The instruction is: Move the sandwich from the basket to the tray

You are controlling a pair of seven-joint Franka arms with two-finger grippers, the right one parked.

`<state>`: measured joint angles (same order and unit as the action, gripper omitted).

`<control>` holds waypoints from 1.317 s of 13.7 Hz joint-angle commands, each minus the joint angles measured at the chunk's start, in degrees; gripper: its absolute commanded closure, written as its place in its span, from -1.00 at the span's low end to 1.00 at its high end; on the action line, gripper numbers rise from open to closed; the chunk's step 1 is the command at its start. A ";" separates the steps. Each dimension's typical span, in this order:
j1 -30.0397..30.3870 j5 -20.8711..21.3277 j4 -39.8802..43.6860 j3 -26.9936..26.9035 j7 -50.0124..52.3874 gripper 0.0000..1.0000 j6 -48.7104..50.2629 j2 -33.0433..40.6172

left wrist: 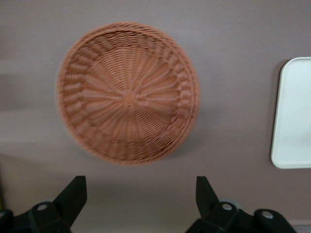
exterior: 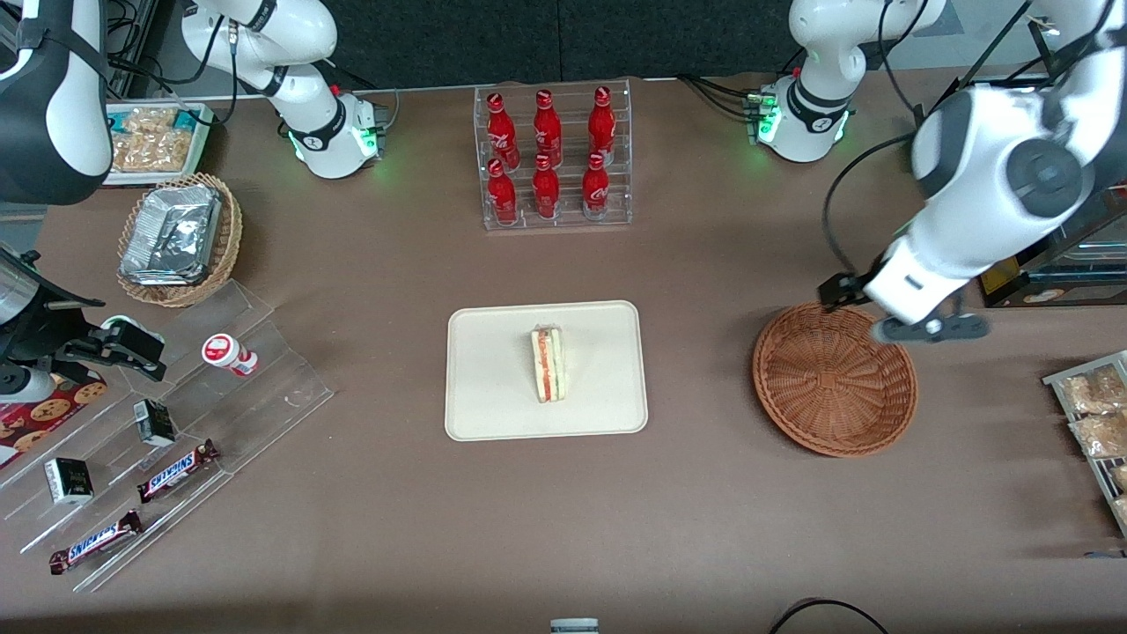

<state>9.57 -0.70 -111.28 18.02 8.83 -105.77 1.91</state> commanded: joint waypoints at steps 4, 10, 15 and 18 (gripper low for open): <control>0.97 -0.45 12.20 -0.53 -1.80 -1.00 14.96 4.77; 0.97 -0.18 18.81 -0.71 -1.62 -1.00 19.81 4.77; -0.16 -0.10 19.17 -0.80 -1.71 -1.00 19.81 4.77; -4.97 -0.01 19.17 -5.08 -1.62 -1.00 19.81 4.51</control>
<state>8.48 -0.94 -93.93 16.43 7.67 -87.54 7.30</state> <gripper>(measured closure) 0.000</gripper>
